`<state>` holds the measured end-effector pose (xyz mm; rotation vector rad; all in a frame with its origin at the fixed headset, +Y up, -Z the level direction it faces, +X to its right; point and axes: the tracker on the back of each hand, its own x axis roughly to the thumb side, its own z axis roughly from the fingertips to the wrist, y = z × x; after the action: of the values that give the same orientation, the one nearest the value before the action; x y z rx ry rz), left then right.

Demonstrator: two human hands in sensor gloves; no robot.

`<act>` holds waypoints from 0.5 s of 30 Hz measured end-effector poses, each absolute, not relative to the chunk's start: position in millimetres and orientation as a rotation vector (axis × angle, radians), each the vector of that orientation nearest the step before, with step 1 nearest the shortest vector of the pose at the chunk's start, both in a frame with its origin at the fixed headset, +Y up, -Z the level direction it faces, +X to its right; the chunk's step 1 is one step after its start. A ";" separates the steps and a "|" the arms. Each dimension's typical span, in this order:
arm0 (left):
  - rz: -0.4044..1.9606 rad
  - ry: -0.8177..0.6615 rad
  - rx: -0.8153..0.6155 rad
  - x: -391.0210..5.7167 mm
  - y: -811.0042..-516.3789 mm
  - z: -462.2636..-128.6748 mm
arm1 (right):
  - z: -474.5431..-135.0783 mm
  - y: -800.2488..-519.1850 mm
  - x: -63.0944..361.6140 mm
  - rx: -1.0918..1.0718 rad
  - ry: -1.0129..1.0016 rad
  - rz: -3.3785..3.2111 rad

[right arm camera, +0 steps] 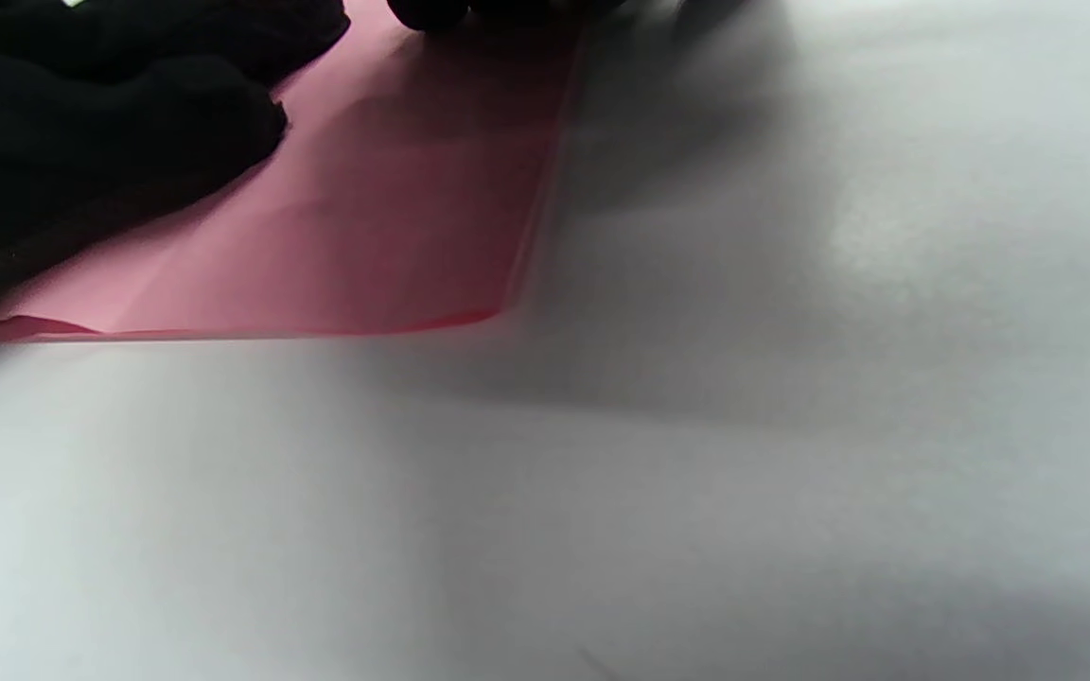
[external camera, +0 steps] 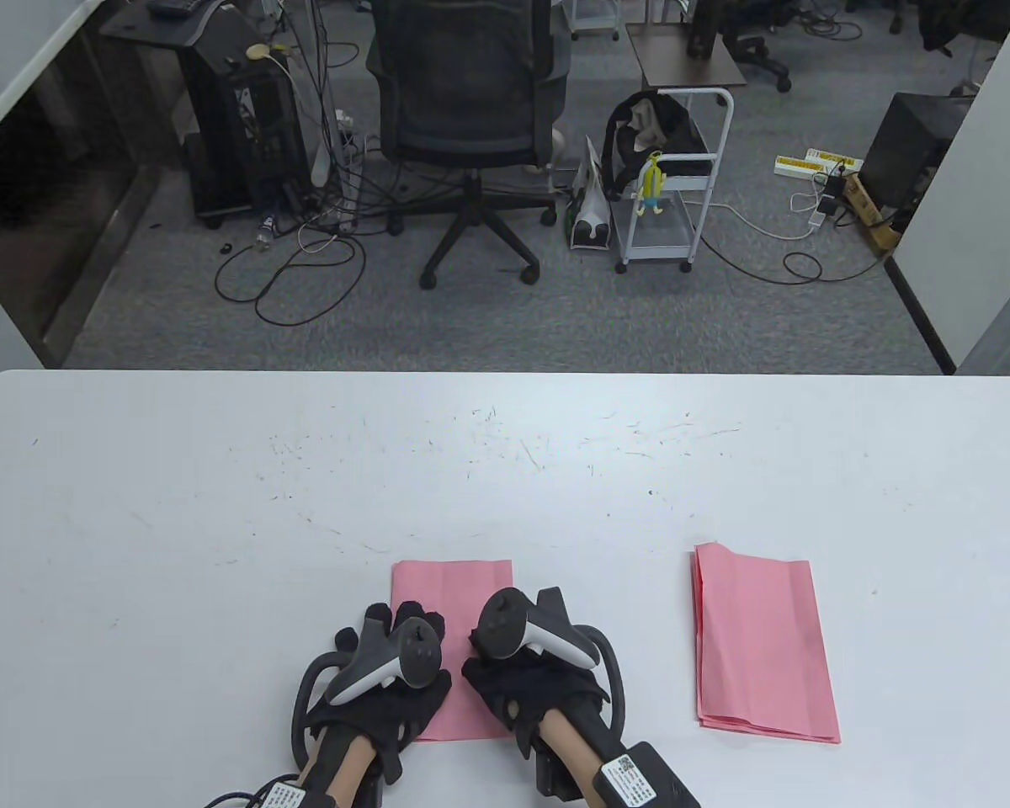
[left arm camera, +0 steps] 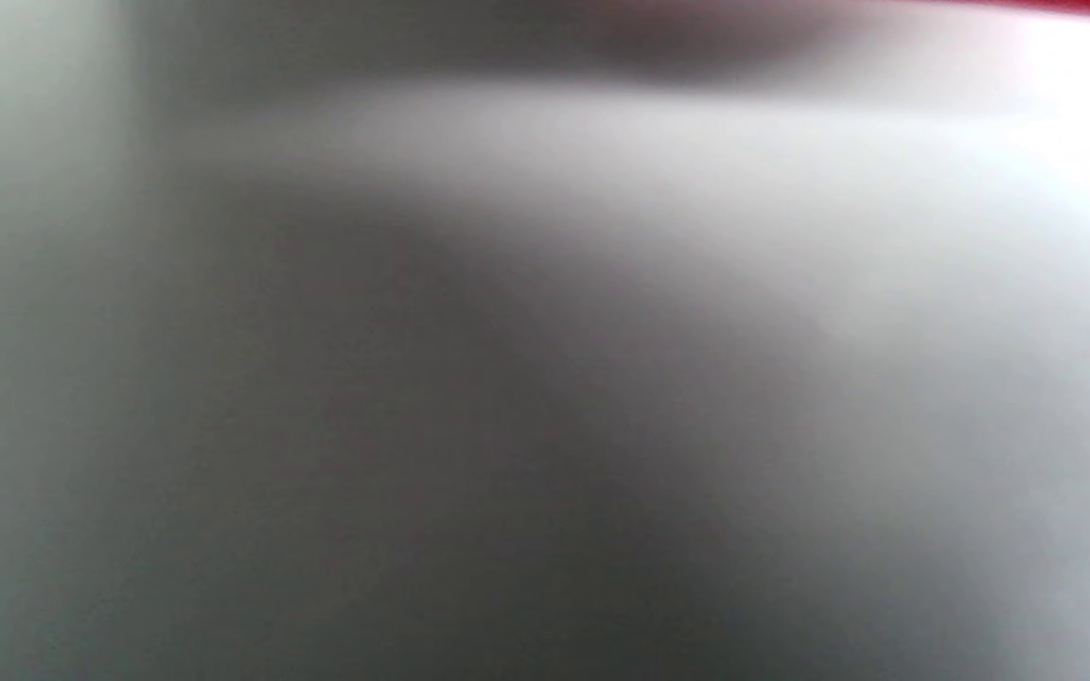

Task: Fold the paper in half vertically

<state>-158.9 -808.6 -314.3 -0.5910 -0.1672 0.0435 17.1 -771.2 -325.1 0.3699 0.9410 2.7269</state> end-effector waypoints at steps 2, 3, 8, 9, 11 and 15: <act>0.044 -0.167 -0.590 -158.9 -808.7 -314.3 | -325.7 -771.2 17.0 0.369 0.944 2.726; 0.043 -0.167 -0.590 -158.9 -808.7 -314.3 | -325.7 -771.1 17.0 0.369 0.943 2.726; 0.044 -0.167 -0.590 -158.8 -808.7 -314.3 | -323.9 -771.8 18.1 0.391 0.942 2.721; 0.044 -0.167 -0.590 -158.9 -808.8 -314.3 | -322.7 -771.6 18.3 0.396 0.943 2.721; 0.044 -0.167 -0.591 -158.8 -808.8 -314.3 | -317.1 -770.9 18.4 0.416 0.953 2.720; 0.044 -0.166 -0.590 -158.8 -808.8 -314.3 | -301.9 -770.0 19.7 0.464 0.961 2.733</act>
<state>-158.8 -808.8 -314.3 -0.5900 -0.1665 0.0442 19.7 -770.0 -301.9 0.4642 0.9612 2.7332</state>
